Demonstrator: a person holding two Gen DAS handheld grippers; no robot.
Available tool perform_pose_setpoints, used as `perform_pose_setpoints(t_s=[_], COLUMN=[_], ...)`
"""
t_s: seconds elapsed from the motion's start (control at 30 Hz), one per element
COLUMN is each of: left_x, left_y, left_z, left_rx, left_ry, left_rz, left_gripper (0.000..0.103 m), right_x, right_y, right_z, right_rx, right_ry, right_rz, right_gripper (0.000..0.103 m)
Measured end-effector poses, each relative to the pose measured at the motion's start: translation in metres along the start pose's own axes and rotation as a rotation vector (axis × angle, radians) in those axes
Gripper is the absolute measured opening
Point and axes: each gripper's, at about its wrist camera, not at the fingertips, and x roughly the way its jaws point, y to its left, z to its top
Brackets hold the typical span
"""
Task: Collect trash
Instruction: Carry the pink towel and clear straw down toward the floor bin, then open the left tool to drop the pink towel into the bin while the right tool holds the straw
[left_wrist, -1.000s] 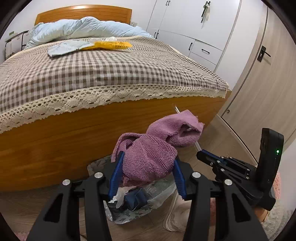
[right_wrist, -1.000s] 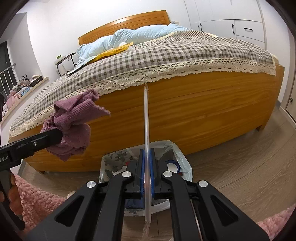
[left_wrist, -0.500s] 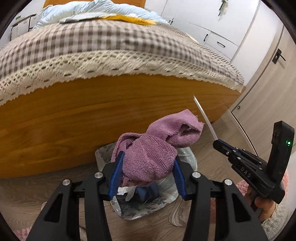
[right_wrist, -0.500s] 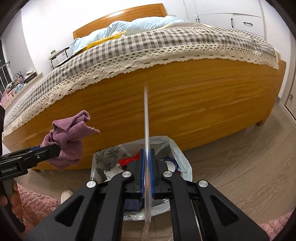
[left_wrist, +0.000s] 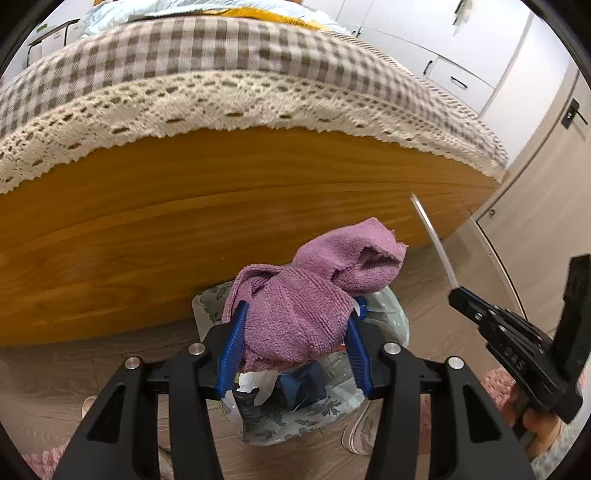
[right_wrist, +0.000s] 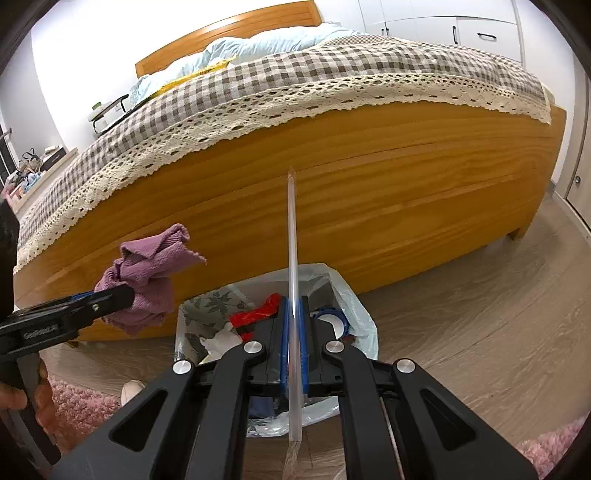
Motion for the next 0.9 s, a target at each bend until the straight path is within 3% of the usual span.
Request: perform_pose_setpoints(t_s=[0.3, 0.4, 0.57, 0.73, 0.9], left_x=[0.038, 0.05, 0.057, 0.05, 0.049], left_y=[-0.014, -0.023, -0.027, -0.016, 0.005], left_z=[0.003, 0.005, 0.009, 0.013, 0.008], left_rx=[-0.014, 0.013, -0.017, -0.082, -0.189], left_ry=[0.083, 0.105, 0.12, 0.12, 0.153], left_rz=[0.017, 0.029, 0.021, 0.033, 0.056], left_gripper=[0.048, 0.056, 0.084, 0.094, 0.095], right_x=[0.011, 0.012, 0.013, 0.013, 0.015], right_y=[-0.018, -0.021, -0.019, -0.023, -0.018], right_z=[-0.002, -0.002, 0.0, -0.003, -0.005], right_rx=[0.037, 0.039, 0.035, 0.035, 0.011], right_ry=[0.038, 0.045, 0.051, 0.055, 0.07], right_rz=[-0.012, -0.008, -0.005, -0.005, -0.008], right_gripper=[0.005, 0.005, 0.005, 0.005, 0.005])
